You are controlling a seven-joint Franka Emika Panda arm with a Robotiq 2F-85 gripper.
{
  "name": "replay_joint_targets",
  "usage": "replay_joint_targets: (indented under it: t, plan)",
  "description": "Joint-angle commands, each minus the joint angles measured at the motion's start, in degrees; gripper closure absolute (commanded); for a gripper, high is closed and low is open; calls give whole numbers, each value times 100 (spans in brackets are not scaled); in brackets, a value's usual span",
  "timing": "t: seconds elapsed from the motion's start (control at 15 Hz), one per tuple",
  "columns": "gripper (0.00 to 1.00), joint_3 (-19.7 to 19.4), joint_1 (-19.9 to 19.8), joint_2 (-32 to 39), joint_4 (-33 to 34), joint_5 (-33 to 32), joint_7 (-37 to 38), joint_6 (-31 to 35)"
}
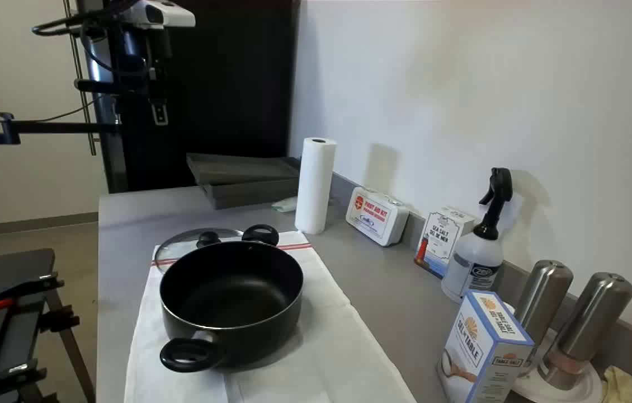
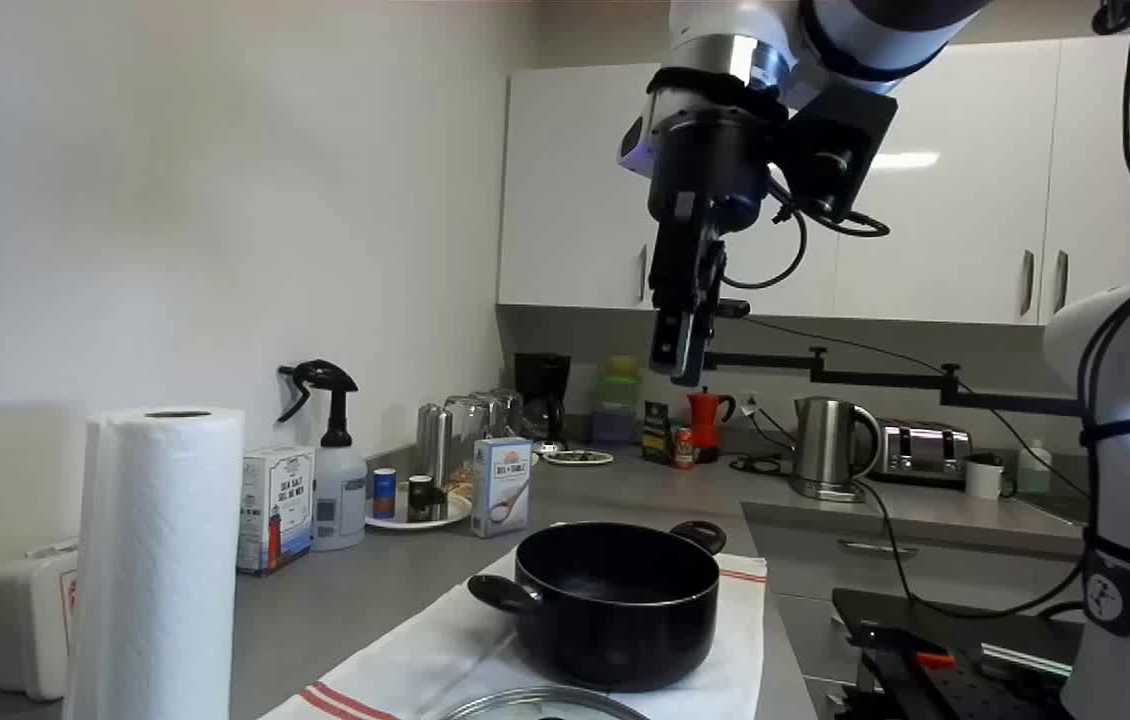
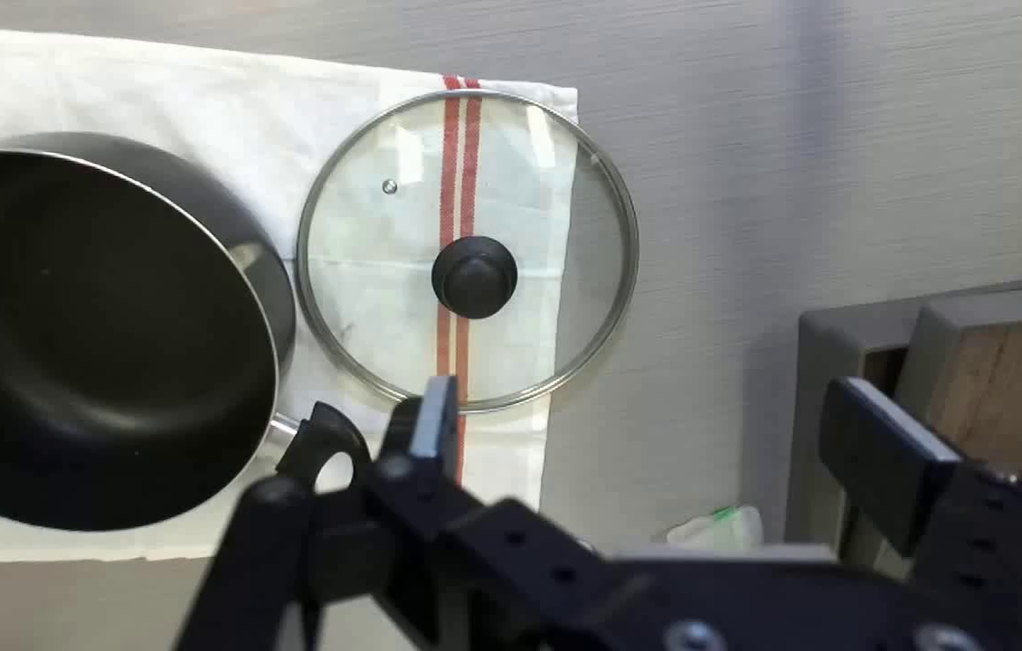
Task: Put the glass lid on the black pot.
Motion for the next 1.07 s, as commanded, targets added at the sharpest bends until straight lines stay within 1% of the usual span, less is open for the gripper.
replay_joint_targets:
  t: [0.0, 0.6, 0.8, 1.0]
  plan:
    - [0, -50, 50, 3, 7, -25, 16, -10]
    - [0, -50, 51, 3, 7, -25, 16, -10]
    - [0, -64, -11, 164, 59, -91, 56, 22]
    - [0, -66, -109, 528, 136, -244, 152, 117]
